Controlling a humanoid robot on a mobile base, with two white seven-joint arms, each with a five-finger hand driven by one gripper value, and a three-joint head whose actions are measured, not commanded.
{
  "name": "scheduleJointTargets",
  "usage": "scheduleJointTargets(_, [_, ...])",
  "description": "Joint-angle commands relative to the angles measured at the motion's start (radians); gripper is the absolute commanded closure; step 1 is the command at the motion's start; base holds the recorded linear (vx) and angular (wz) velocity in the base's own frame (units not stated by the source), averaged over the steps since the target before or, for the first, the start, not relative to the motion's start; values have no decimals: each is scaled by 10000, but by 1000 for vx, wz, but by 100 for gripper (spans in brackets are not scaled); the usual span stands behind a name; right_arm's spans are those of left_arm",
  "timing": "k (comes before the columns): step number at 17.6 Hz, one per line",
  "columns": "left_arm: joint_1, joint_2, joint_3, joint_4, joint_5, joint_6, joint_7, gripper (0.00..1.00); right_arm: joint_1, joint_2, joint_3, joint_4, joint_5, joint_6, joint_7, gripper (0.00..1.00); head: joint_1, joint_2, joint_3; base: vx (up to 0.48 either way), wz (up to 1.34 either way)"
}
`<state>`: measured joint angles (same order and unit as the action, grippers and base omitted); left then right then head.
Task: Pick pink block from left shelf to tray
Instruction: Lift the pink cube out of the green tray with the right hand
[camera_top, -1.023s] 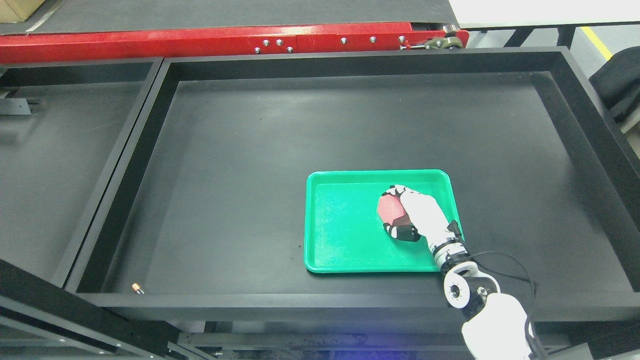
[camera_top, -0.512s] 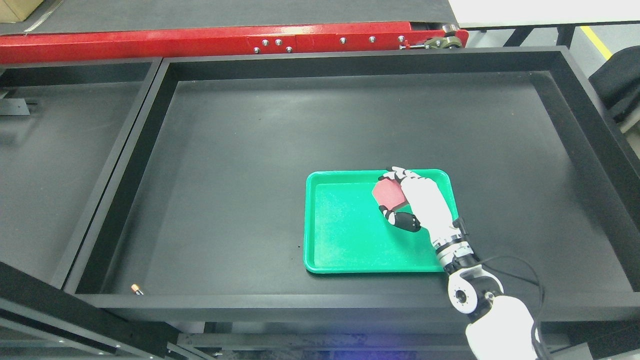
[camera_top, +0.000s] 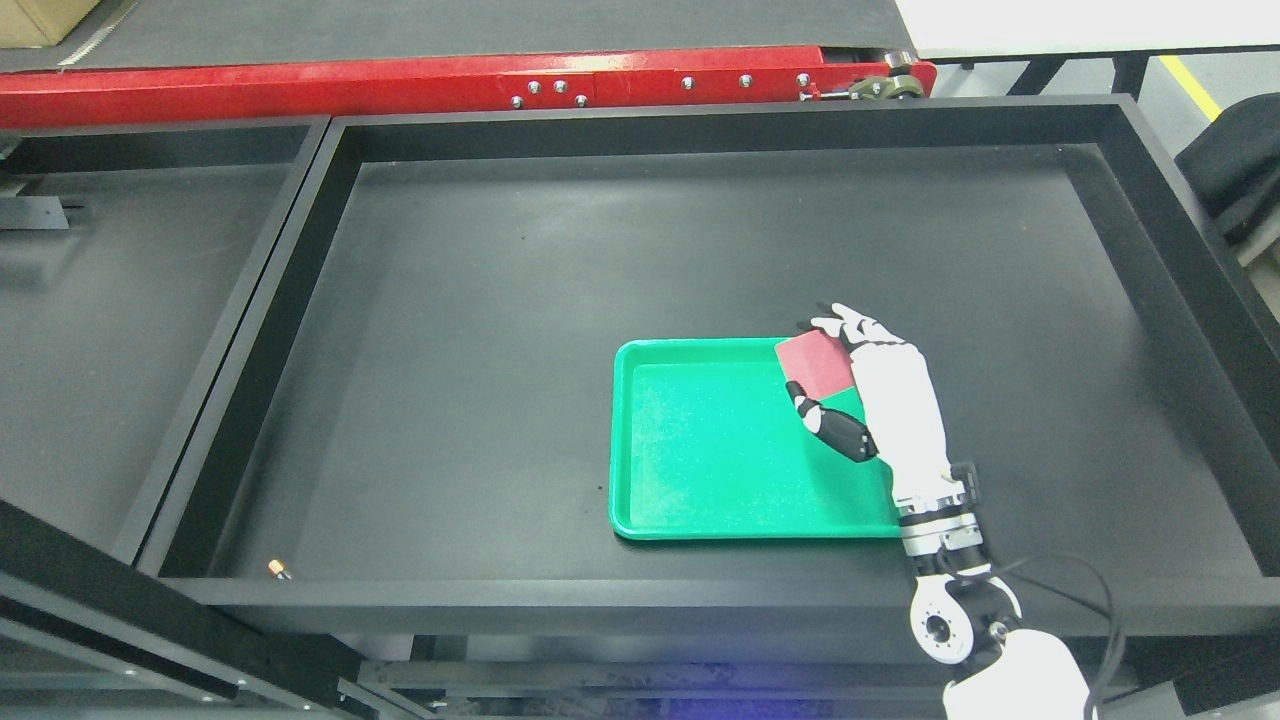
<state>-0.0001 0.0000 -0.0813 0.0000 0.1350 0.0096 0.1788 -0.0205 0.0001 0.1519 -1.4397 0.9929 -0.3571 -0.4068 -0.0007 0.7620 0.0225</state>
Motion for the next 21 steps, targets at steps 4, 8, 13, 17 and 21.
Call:
scheduleJointTargets(4, [-291, 175, 0, -174, 0, -4, 7, 0, 312, -175, -415, -1080, -433, -4, -625, 96, 0, 0, 0, -71, 0])
scheduleJointTargets(8, [-291, 175, 0, -174, 0, -4, 7, 0, 374, -175, -475, -1218, -464, 12, -825, 96, 0, 0, 0, -111, 28])
scheduleJointTargets(13, [-291, 175, 0, -174, 0, -4, 7, 0, 848, -175, -522, -1494, -786, -4, -979, 96, 0, 0, 0, -133, 153])
scheduleJointTargets(17, [-291, 175, 0, -174, 0, -4, 7, 0, 1141, -175, -522, -1587, -802, -4, -979, 96, 0, 0, 0, -101, 477])
scheduleJointTargets(21, [-306, 175, 0, -174, 0, -4, 7, 0, 1248, -175, -522, -1648, -832, -4, -979, 96, 0, 0, 0, -86, 777])
